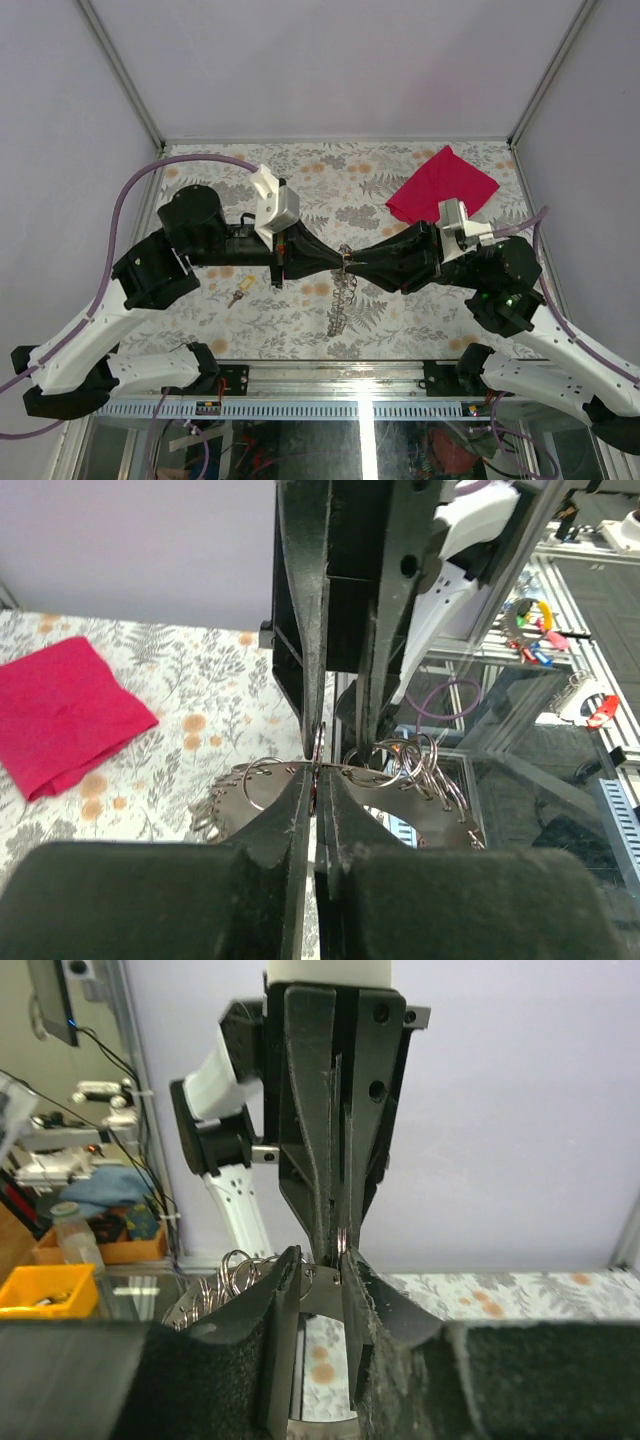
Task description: Put the keys on the keyring
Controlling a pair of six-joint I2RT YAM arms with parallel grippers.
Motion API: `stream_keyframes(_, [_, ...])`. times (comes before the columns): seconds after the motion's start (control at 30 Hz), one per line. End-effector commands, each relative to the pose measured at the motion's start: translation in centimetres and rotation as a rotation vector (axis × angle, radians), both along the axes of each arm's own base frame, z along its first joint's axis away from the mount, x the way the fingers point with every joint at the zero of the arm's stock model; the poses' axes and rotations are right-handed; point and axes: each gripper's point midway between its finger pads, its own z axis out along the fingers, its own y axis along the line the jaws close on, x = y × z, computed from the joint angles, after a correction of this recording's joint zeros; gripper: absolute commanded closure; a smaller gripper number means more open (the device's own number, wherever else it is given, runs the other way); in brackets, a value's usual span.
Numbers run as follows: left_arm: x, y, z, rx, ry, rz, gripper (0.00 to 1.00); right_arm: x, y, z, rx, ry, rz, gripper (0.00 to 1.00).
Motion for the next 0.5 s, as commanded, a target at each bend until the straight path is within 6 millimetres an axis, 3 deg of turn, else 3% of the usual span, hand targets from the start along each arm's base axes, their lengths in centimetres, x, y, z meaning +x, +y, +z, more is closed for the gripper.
stream_keyframes(0.0, [1.2, 1.3, -1.9, 0.158, -0.013, 0.081, 1.00, 0.5, -1.3, 0.7, -0.057, -0.080, -0.103, 0.70])
stream_keyframes(0.2, [1.9, 2.4, -4.6, 0.342, 0.026, 0.122, 1.00, 2.0, -1.2, -1.6, -0.196, -0.047, -0.173, 0.67])
stream_keyframes(0.47, [1.4, 2.5, -5.5, 0.410, 0.043, 0.102, 1.00, 2.2, 0.2, -3.3, -0.291, -0.005, -0.123, 0.64])
